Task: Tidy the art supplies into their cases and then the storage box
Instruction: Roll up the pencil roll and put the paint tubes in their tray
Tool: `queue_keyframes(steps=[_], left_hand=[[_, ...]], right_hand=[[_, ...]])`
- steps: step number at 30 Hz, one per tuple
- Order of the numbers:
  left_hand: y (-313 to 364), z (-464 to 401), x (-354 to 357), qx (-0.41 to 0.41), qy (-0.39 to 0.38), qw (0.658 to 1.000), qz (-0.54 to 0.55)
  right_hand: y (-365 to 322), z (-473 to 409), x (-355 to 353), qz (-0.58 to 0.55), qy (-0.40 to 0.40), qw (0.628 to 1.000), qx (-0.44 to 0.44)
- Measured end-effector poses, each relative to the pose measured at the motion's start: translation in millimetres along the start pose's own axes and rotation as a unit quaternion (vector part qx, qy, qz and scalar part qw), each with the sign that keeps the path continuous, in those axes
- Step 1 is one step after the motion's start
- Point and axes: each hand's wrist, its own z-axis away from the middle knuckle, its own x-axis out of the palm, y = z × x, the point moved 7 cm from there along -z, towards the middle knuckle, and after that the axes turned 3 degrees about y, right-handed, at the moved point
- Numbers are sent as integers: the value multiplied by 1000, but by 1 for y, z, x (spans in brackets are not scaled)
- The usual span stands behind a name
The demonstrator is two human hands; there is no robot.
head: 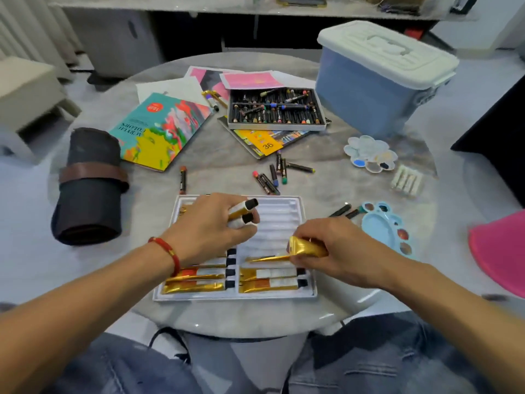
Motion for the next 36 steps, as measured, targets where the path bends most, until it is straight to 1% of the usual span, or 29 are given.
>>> queue_keyframes(steps=[2, 5, 10, 13, 15, 17, 19, 23, 25, 29, 31, 32, 33, 34, 35, 36], left_hand=[[-7, 11, 7, -7, -20, 1000, -4], [-9, 21, 18, -5, -48, 999, -7], [2, 22, 35, 70, -71, 990, -95], [5, 25, 44, 108, -74, 977, -172], [6, 25, 46, 120, -74, 974, -180], [5, 24, 47, 117, -84, 974, -173], [4, 21, 46, 108, -94, 975, -170], [3, 17, 45, 87, -107, 978, -158], [3, 16, 45, 73, -106, 981, -145], [5, 15, 46, 55, -114, 985, -121], [6, 14, 42, 51, -95, 988, -106], [6, 14, 37, 52, -66, 992, -96], [9, 14, 31, 68, -21, 993, -94], [14, 15, 25, 108, 29, 988, -105], [19, 17, 24, 155, 61, 978, -126], [26, 20, 26, 198, 71, 967, -144]], right_hand=[[-6, 2, 12, 5, 4, 1000, -9], [-8, 1, 20, 5, 17, 1000, 0], [-5, -4, 18, 2, 29, 1000, 11], [2, -5, 14, -22, 21, 998, 54], [13, -4, 11, -57, 17, 993, 105], [22, -2, 9, -85, 23, 986, 143], [25, -2, 10, -90, 18, 981, 173], [25, -8, 8, -26, -14, 977, 211], [27, -9, 8, -12, -30, 974, 226], [23, -9, 13, 34, -63, 972, 222], [17, -9, 9, 42, -51, 978, 199], [14, -7, 7, 37, -44, 980, 188], [10, -6, 6, 29, -41, 983, 178], [6, -5, 5, 23, -38, 986, 163], [1, -5, 4, 19, -34, 989, 142], [-4, -5, 3, 12, -26, 992, 120]])
